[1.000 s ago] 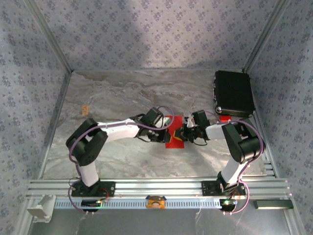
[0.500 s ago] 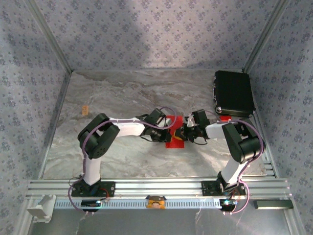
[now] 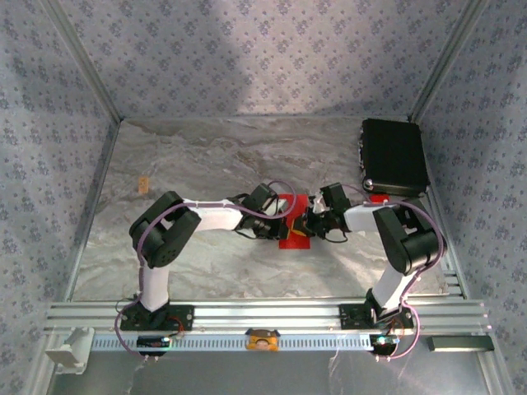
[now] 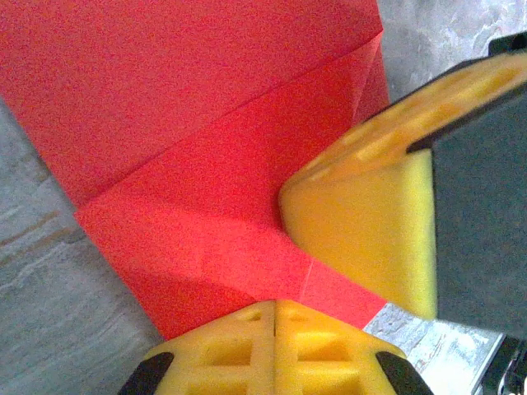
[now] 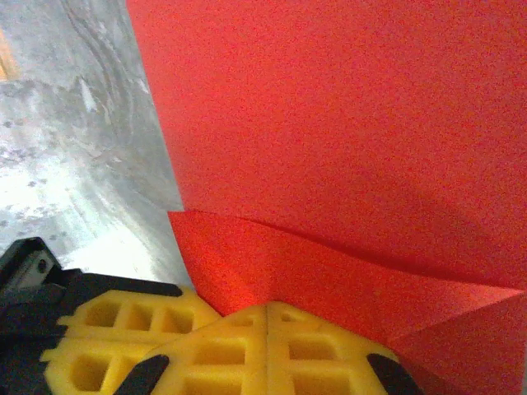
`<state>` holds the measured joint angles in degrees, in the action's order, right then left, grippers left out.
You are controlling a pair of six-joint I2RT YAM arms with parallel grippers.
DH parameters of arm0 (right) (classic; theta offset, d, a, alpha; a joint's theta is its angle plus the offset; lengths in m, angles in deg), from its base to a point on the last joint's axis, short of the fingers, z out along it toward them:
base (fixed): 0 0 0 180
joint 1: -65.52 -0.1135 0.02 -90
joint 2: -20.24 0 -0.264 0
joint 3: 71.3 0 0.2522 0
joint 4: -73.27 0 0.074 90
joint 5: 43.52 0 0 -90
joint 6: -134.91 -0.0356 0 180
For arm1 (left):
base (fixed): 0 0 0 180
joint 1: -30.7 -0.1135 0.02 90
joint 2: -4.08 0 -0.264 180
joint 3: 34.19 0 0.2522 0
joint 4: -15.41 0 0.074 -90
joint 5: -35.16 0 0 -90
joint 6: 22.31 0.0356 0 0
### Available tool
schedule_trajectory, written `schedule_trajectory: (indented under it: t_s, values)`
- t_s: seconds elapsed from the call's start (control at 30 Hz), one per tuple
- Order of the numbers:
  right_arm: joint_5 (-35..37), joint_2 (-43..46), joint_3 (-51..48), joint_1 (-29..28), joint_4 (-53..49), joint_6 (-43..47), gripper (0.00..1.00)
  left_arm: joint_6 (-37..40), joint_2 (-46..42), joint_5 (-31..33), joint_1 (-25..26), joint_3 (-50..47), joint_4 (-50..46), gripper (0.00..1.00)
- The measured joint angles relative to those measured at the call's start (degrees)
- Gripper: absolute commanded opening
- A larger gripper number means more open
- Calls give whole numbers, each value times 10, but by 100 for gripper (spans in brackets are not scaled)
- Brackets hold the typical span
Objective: Fold a paper plane with a square sheet of paper (pick it up from the middle)
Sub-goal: Fold the triangle a second time at the center of the table.
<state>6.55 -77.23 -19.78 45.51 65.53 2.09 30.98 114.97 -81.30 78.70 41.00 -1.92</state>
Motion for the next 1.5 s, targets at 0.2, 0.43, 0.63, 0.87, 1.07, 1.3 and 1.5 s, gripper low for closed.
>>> schedule_trajectory:
  t_s: [0.2, 0.43, 0.63, 0.87, 1.07, 1.3, 1.5]
  values:
    - [-6, -2, 3, 34, -6, 9, 0, 0, 0, 2, 0, 0, 0, 0]
    - [-3, -10, 16, 85, -13, 22, 0, 0, -2, 3, 2, -6, 7, 0]
    - [16, -7, 25, 97, -26, 31, 0, 0, -2, 4, 2, -6, 7, 0]
    - [30, 33, 27, 72, -45, 39, 0, 0, -5, 10, 4, -6, 7, 0]
    - [31, 31, 29, 25, -54, 42, 0, 0, -5, 14, 5, -4, 4, 0]
    - [26, 3, 23, 42, -50, 43, 0, 2, -5, 23, 5, 11, -26, 2]
    - [26, 3, 22, 42, -50, 43, 0, 2, -5, 34, 5, 36, -74, 5]
